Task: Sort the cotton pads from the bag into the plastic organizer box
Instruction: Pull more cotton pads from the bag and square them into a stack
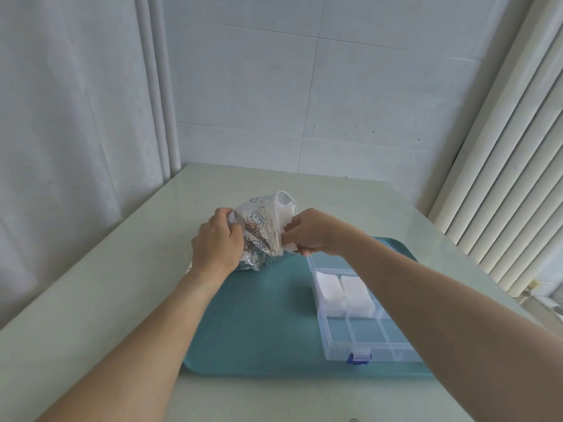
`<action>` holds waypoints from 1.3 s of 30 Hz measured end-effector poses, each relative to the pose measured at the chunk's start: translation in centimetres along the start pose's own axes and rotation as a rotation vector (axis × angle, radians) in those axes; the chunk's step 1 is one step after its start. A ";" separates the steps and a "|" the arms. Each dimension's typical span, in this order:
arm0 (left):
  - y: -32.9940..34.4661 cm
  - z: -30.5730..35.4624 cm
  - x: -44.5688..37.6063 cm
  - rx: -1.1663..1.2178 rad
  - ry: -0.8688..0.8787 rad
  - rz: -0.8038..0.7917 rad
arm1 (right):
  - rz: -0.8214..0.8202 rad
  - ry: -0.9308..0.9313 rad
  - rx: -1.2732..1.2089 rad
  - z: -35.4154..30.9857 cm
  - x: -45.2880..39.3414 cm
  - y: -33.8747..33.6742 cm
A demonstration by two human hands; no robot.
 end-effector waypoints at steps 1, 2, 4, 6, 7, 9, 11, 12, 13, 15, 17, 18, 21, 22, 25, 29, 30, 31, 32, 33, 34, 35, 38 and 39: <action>0.0 0.0 0.0 0.001 -0.001 0.001 | 0.001 0.016 -0.018 0.0 0.0 -0.3; 0.0 0.0 0.0 0.003 -0.003 0.002 | 0.013 0.038 -0.069 0.1 -0.1 -0.8; 0.0 0.0 0.0 0.009 -0.004 0.004 | 0.054 0.061 -0.224 0.3 -0.2 -1.7; -0.1 0.0 -0.1 0.014 -0.009 0.002 | 0.086 0.056 -0.328 0.5 -0.1 -2.5; -0.1 0.0 -0.1 0.015 -0.010 0.000 | 0.084 0.049 -0.334 0.5 0.1 -2.8; -0.1 0.1 -0.1 0.014 -0.008 -0.007 | 0.076 0.034 -0.269 0.6 0.3 -2.9; -0.2 0.2 0.0 0.011 -0.001 -0.015 | 0.088 0.027 -0.186 0.6 0.5 -2.8; -0.2 0.3 -0.1 0.010 0.003 -0.019 | 0.093 0.019 -0.177 0.5 0.5 -2.7; -0.2 0.3 -0.1 0.009 0.005 -0.022 | 0.092 0.015 -0.185 0.4 0.3 -2.5; -0.2 0.3 -0.1 0.010 0.009 -0.025 | 0.080 0.010 -0.184 0.1 0.5 -2.2; -0.3 0.3 -0.1 0.013 0.012 -0.026 | 0.073 -0.008 -0.108 -0.3 0.7 -1.7; -0.3 0.3 -0.1 0.016 0.013 -0.027 | 0.077 -0.020 -0.065 -0.4 0.8 -1.5; -0.4 0.2 -0.2 0.024 0.016 -0.025 | 0.167 -0.044 0.073 -0.7 1.1 -1.3; -0.4 0.2 -0.2 0.029 0.017 -0.025 | 0.194 -0.047 0.093 -0.7 1.2 -1.3; -0.5 0.2 -0.2 0.036 0.014 -0.026 | 0.206 -0.052 0.047 -0.4 1.2 -1.4; -0.6 0.3 -0.2 0.035 0.001 -0.024 | 0.196 -0.004 -0.128 0.8 1.2 -1.6; -0.6 0.3 -0.2 0.035 -0.002 -0.024 | 0.174 0.017 -0.206 1.1 1.2 -1.7; -0.6 0.3 -0.2 0.036 -0.004 -0.024 | 0.137 0.031 -0.307 1.4 1.2 -1.7; -0.6 0.3 -0.2 0.035 -0.005 -0.023 | 0.091 0.041 -0.416 1.6 1.4 -1.7; -0.5 0.3 -0.2 0.031 -0.006 -0.022 | 0.047 0.048 -0.507 1.8 1.5 -1.6; -0.5 0.3 -0.2 0.028 -0.006 -0.021 | 0.019 0.052 -0.559 2.0 1.7 -1.6; -0.6 0.3 -0.1 0.026 -0.003 -0.021 | 0.006 0.050 -0.576 2.1 1.8 -1.6; -0.5 0.3 -0.1 0.021 0.008 -0.019 | 0.001 0.057 -0.595 2.3 1.7 -1.7; -0.5 0.4 -0.1 0.010 0.012 -0.018 | 0.003 0.071 -0.611 2.3 1.6 -1.8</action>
Point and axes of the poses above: each hand's wrist, its own x-axis away from the middle knuckle, its own y-axis out of the palm, z = x × y, the point moved 1 cm from there along -x, towards the middle knuckle, and after that the axes turned 15 degrees about y, right-handed, at the moved point
